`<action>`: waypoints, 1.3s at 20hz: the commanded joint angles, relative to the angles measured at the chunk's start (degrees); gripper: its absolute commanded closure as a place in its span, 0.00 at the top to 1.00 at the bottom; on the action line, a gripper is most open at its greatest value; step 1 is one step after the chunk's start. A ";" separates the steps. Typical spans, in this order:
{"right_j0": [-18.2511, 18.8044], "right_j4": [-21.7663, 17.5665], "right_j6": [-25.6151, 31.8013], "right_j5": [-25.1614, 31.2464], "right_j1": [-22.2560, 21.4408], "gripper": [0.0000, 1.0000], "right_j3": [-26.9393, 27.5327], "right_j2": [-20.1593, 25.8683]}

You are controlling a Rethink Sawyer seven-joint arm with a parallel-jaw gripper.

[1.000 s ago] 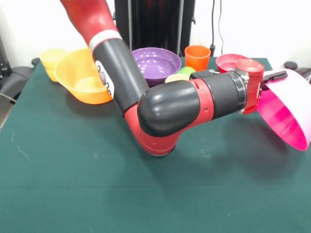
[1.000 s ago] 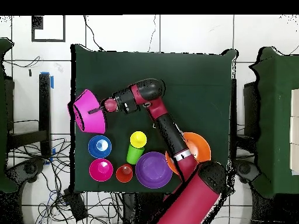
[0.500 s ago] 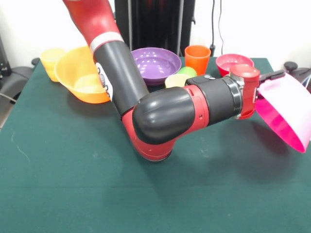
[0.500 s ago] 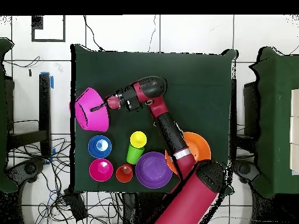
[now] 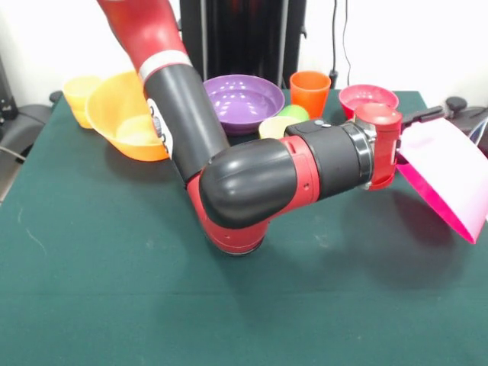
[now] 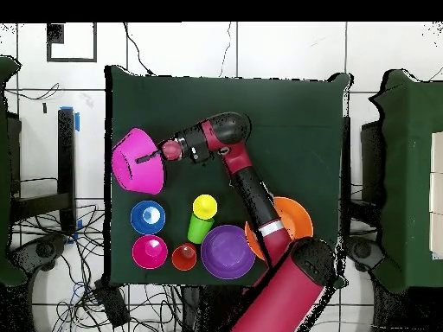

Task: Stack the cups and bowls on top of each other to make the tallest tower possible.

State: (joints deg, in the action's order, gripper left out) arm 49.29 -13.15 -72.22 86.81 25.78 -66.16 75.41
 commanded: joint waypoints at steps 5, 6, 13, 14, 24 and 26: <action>-0.89 1.92 22.09 1.33 4.28 1.00 9.53 -3.32; -2.07 2.64 23.13 3.77 4.52 1.00 11.87 -3.21; -3.05 2.67 26.45 8.03 4.16 1.00 15.60 -3.69; -3.31 2.40 26.89 8.87 3.74 1.00 16.20 -3.88; -6.69 0.84 31.43 15.88 3.89 1.00 24.61 -6.36; -7.50 0.70 32.97 17.28 4.83 1.00 27.17 -6.52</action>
State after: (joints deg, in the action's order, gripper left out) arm 44.49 -12.50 -60.65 97.80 24.88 -53.07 75.46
